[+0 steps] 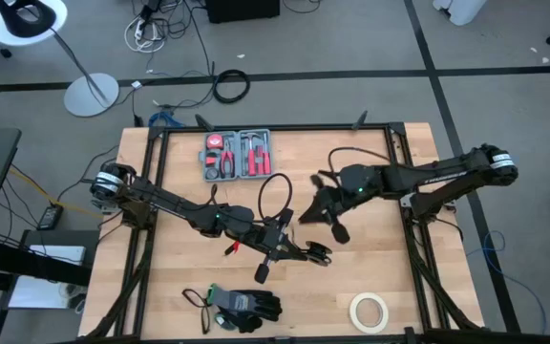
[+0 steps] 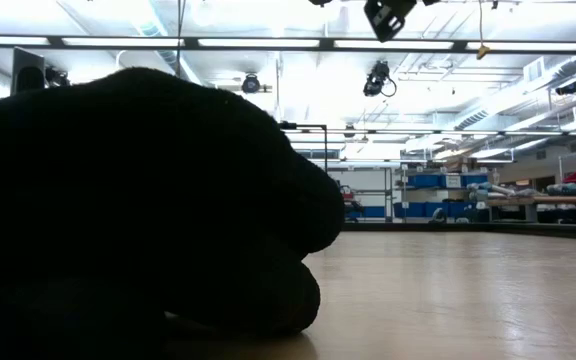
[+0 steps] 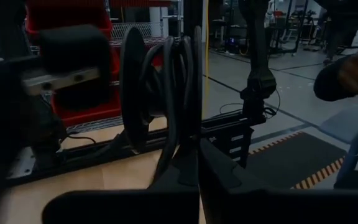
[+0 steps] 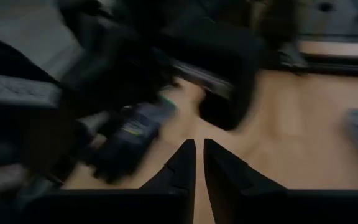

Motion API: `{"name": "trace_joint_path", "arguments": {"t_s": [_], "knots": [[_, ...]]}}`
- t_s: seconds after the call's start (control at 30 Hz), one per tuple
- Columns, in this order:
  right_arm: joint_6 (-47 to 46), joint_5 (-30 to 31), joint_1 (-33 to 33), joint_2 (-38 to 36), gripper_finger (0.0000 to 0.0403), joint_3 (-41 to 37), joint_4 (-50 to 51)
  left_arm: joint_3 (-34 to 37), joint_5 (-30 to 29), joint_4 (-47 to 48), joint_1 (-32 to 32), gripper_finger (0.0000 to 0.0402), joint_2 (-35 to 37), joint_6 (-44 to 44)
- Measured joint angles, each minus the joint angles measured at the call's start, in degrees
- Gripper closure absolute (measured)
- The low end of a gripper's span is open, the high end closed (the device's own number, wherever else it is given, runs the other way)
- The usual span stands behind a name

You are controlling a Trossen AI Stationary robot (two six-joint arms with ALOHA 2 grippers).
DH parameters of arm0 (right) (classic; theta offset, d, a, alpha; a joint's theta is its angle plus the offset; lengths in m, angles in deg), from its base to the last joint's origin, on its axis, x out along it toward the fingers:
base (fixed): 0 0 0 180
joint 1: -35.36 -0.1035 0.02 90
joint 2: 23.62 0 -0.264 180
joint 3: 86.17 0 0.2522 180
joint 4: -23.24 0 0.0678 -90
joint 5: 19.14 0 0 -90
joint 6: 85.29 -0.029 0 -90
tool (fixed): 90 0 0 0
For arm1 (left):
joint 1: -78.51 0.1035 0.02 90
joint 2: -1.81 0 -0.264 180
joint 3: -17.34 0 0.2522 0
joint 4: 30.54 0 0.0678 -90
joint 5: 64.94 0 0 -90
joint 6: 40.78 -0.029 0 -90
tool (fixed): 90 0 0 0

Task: Coil cords
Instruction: Coil the black wire cable into the black spool

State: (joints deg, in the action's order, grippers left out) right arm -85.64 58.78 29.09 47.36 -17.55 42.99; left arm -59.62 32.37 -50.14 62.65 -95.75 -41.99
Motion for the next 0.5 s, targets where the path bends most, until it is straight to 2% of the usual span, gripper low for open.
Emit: {"name": "trace_joint_path", "arguments": {"t_s": [0.1, 0.3, 0.5], "knots": [[0.99, 3.61, 1.36, -2.62, 0.0375, 1.31, 5.84, 0.0, 0.22, 0.35, -0.22, 0.0402, 0.0, 0.36], [-0.15, 2.97, -0.19, -4.62, 0.0374, 2.14, 17.91, 0.0, 0.92, 0.57, -0.66, 0.0402, 0.0, 0.37], [-2.04, 11.45, -6.28, -4.63, 0.0375, -1.34, 20.36, 0.0, 1.24, 0.26, -0.77, 0.0402, 0.0, 0.37]]}}
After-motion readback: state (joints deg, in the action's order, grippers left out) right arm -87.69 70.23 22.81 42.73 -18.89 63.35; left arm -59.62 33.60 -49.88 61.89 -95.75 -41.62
